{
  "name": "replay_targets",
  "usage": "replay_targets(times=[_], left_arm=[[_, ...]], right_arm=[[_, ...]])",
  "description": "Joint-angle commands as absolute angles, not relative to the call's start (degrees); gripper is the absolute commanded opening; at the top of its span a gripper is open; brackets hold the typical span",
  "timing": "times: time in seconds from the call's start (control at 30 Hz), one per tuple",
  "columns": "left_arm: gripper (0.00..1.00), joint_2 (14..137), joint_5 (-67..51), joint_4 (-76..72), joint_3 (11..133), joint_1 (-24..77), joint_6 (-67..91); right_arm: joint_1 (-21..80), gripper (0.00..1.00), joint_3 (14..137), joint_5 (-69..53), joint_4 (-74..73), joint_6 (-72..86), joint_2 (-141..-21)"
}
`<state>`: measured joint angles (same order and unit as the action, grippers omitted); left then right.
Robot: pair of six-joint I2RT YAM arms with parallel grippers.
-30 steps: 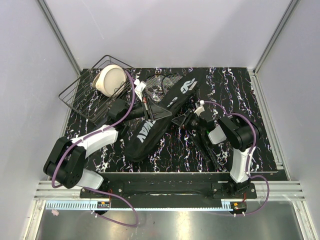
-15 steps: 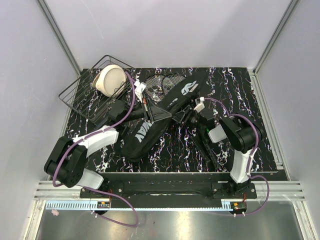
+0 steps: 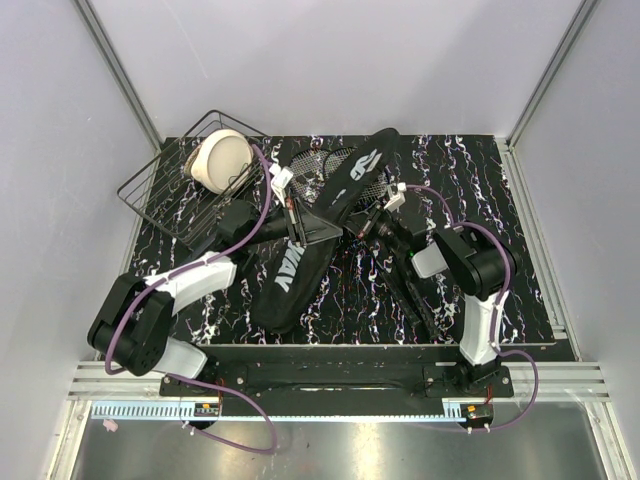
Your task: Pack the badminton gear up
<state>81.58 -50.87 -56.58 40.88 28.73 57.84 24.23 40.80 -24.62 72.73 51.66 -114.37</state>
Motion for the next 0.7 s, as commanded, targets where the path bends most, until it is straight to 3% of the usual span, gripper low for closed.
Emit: replay_targets(times=[0.0, 0.07, 0.2, 0.37, 0.6, 0.67], left_arm=[[0.06, 78.5, -48.3, -39.7, 44.4, 27.9, 47.4], [0.21, 75.2, -37.4, -17.1, 48.4, 27.9, 34.3], [0.50, 72.7, -15.3, 1.7, 51.9, 27.5, 23.5], [0.53, 76.5, -12.6, 7.3, 55.1, 27.1, 21.2], [0.56, 74.0, -12.7, 9.0, 56.8, 28.0, 13.9], [0.66, 72.5, -16.5, 4.9, 55.1, 30.0, 12.3]], right_arm=[[24.2, 0.00, 40.1, -25.0, 72.0, 51.9, -106.5], [24.2, 0.00, 39.9, -25.7, 65.5, 52.6, -101.0], [25.5, 0.00, 45.2, -22.6, 29.6, 46.9, -91.3], [27.4, 0.00, 58.3, -16.2, -3.6, 38.7, -86.8], [33.0, 0.00, 71.1, -2.5, -26.7, 32.2, -87.9], [34.4, 0.00, 75.7, 0.0, -32.8, 30.5, -91.0]])
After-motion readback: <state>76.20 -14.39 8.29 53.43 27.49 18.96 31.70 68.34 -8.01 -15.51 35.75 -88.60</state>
